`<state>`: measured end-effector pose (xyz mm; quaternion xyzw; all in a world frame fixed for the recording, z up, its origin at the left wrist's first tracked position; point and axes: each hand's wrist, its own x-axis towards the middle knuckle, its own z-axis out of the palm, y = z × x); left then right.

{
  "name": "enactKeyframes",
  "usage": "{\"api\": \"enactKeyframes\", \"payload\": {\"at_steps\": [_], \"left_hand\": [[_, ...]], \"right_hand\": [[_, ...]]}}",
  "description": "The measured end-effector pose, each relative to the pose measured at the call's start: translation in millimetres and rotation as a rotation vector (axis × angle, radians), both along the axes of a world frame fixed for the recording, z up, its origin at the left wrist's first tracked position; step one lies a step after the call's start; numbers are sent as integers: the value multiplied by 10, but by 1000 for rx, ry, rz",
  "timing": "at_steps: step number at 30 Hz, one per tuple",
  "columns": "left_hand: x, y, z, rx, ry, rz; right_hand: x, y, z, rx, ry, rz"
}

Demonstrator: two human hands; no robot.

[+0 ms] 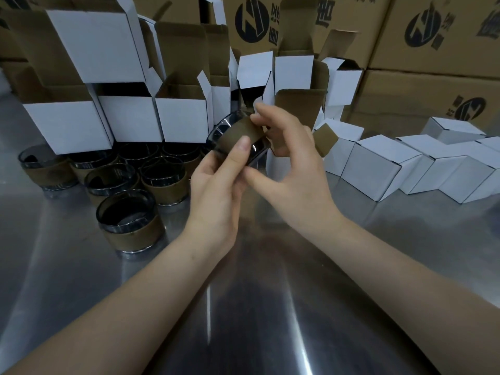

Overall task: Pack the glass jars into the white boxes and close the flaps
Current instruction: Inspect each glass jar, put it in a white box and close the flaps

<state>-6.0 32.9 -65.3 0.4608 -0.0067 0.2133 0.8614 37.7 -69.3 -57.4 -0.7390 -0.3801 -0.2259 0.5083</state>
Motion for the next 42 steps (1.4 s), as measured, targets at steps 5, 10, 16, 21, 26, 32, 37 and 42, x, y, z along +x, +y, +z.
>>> {"api": "enactKeyframes", "payload": {"at_steps": [5,10,16,21,26,32,37,42], "left_hand": [[22,52,-19,-132,14,-54],[18,49,-20,-123,19,-70],[19,2,-66,4,25,-75],[10,20,-118,109,115,-68],[32,36,-122,106,169,-73],[46,33,-131,85,191,-94],[44,55,-167,96,179,-117],[9,63,-122,-6,106,-188]], "right_hand": [[18,5,-23,8,-51,-9],[87,-4,-56,-68,44,35],[91,25,-42,-70,-12,25],[87,-24,2,-40,-66,19],[80,-48,40,-53,-92,34],[65,-66,52,-61,-130,20],[75,-69,41,-62,-149,-9],[152,-71,22,-50,-73,51]]}}
